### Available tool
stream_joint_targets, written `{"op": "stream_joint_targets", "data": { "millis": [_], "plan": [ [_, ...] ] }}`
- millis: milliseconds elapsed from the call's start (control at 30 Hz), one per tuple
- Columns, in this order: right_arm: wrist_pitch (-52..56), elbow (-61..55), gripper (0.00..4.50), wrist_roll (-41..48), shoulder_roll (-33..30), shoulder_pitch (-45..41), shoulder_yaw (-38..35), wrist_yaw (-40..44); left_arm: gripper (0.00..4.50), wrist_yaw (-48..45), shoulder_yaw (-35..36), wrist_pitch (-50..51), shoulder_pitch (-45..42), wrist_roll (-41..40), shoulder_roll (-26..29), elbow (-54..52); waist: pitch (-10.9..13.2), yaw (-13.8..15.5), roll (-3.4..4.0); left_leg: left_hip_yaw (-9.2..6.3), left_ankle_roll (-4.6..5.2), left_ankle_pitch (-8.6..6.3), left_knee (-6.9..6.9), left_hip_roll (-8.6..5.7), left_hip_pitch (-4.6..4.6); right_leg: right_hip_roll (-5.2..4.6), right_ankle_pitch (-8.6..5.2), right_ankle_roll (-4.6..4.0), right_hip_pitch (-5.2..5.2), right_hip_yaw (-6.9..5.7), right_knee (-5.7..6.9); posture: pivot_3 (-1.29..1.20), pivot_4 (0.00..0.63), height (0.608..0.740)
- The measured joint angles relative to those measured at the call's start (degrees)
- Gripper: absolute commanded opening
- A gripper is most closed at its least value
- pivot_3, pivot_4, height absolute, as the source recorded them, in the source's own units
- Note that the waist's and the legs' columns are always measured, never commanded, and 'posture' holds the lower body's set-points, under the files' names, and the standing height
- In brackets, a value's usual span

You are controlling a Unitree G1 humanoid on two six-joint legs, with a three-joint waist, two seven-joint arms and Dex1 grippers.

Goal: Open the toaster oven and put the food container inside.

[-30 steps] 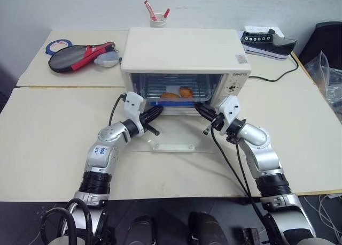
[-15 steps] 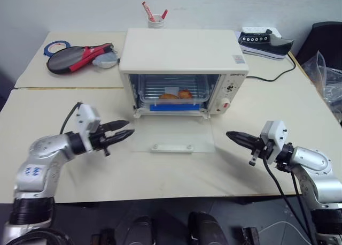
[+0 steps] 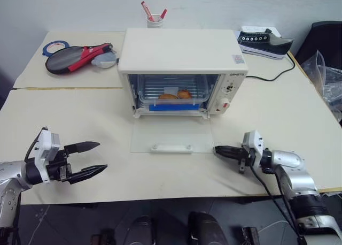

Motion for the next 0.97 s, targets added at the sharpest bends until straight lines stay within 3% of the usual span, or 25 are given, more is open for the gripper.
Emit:
{"op": "stream_joint_targets", "data": {
  "millis": [200,400,600,700,867,967],
  "plan": [
    [2.56,-3.73,0.0,4.54,0.81,-0.62,-2.93,-1.39,4.48,3.71,3.3,4.21,-1.64,-6.97,-2.23,-3.09,0.0,0.0,0.01,-0.02,0.0,0.0,0.0,0.0,0.01,-0.02,0.0,0.0,0.01,0.02,0.01,0.0,0.15,0.74],
    [10.77,-10.31,0.0,11.23,0.81,-6.93,-7.02,-5.68,4.48,9.34,5.03,6.89,-5.51,-12.43,-4.61,-4.79,0.02,-0.3,0.03,-0.03,-0.05,-0.02,0.0,0.05,0.0,0.03,0.0,0.0,0.0,0.0,0.02,0.0,0.15,0.74],
    [15.54,-11.32,0.0,14.65,0.9,-13.85,-9.21,-9.39,4.48,11.14,3.5,5.28,-10.18,-11.53,-4.93,-4.89,0.02,-0.45,0.03,-0.03,-0.05,-0.02,-0.01,0.0,-0.03,0.04,0.0,0.0,-0.01,-0.03,0.0,0.0,0.15,0.74],
    [16.18,-14.61,0.62,14.71,-0.66,-9.64,-9.79,-8.77,4.5,11.58,1.28,0.84,-9.58,-6.0,-4.83,-4.46,0.02,-0.04,0.03,-0.01,0.0,-0.06,-0.05,-0.03,-0.08,0.03,0.0,0.0,-0.02,-0.06,-0.08,0.0,0.15,0.74],
    [9.89,-19.7,2.35,8.31,-7.73,7.4,-8.29,-0.64,4.5,8.74,-3.94,-10.77,-1.47,6.64,-4.36,-0.67,0.02,0.37,0.03,0.22,0.14,-0.2,-0.06,-0.11,-0.08,0.02,0.03,0.06,-0.03,-0.06,-0.29,0.0,0.15,0.74],
    [5.51,-19.95,3.41,6.68,-8.29,14.18,-8.51,2.08,4.5,7.99,-4.64,-16.26,1.0,9.87,-5.74,0.62,0.01,0.21,0.02,0.25,0.17,-0.17,0.0,-0.05,0.02,0.01,0.09,0.12,0.01,0.01,-0.24,0.0,0.15,0.74]
  ]
}}
